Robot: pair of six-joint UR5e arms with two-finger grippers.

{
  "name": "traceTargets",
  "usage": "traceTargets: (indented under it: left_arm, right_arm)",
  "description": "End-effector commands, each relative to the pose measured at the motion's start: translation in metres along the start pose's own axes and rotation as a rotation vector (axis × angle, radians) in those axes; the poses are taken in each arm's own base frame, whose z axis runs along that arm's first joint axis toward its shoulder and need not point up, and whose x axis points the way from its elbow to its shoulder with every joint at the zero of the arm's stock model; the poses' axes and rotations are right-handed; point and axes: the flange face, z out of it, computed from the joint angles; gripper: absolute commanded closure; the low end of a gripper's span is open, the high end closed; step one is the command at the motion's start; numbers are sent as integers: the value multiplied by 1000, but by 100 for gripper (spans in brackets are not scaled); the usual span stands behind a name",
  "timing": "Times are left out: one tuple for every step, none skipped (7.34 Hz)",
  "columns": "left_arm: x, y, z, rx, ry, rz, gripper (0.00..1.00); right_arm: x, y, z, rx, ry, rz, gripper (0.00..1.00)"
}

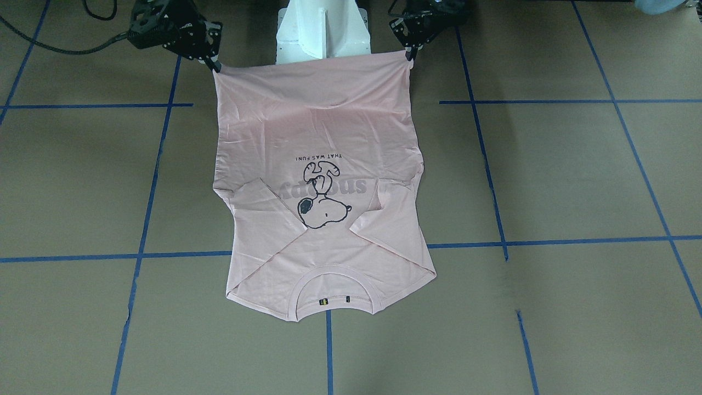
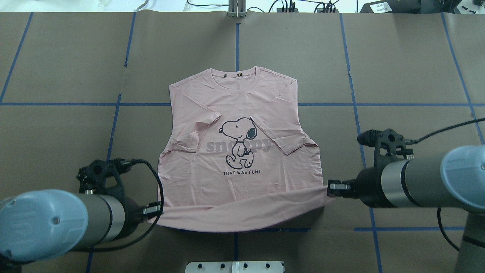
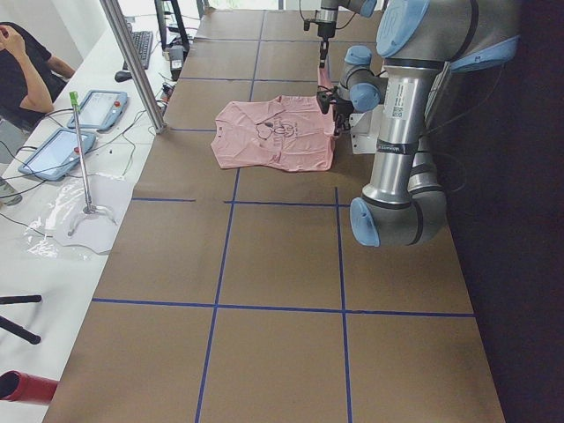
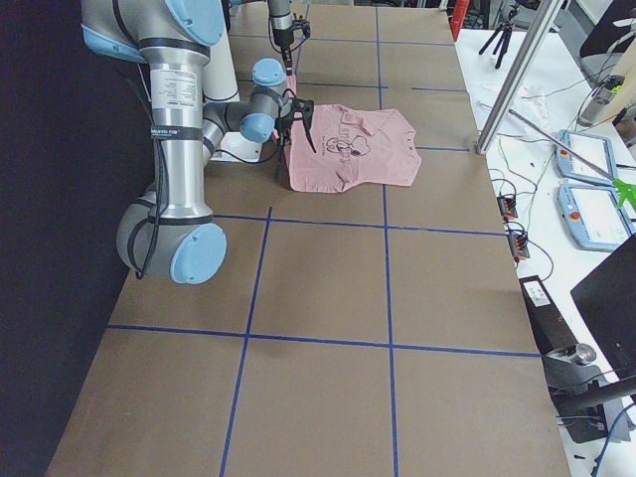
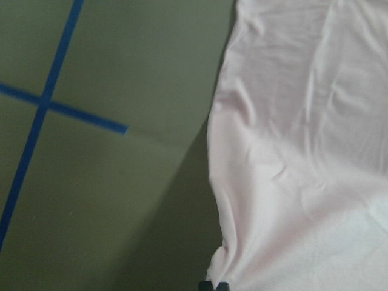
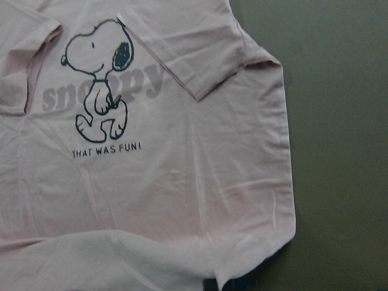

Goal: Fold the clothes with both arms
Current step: 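Lift the hem with both grippers and fold it toward the collar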

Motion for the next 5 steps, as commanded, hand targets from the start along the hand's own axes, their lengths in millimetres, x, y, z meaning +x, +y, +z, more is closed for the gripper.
traceTargets:
  left_arm:
    - [10, -81, 10, 125, -34, -6, 100]
    - [32, -124, 15, 180, -38, 0, 100]
    - [47, -173, 29, 237, -29, -9, 100]
    - [40, -219, 66, 276, -43, -2, 100]
    - [29, -254, 104, 304, -37, -14, 100]
  right_arm:
    - [-8, -104, 4, 134, 6, 13, 100]
    - [-17, -152, 20, 177, 32, 30, 100]
    - [-37, -197, 34, 212, 48, 40, 100]
    - [-34, -231, 56, 219, 97, 56, 100]
    - [-31, -261, 68, 227, 138, 39, 100]
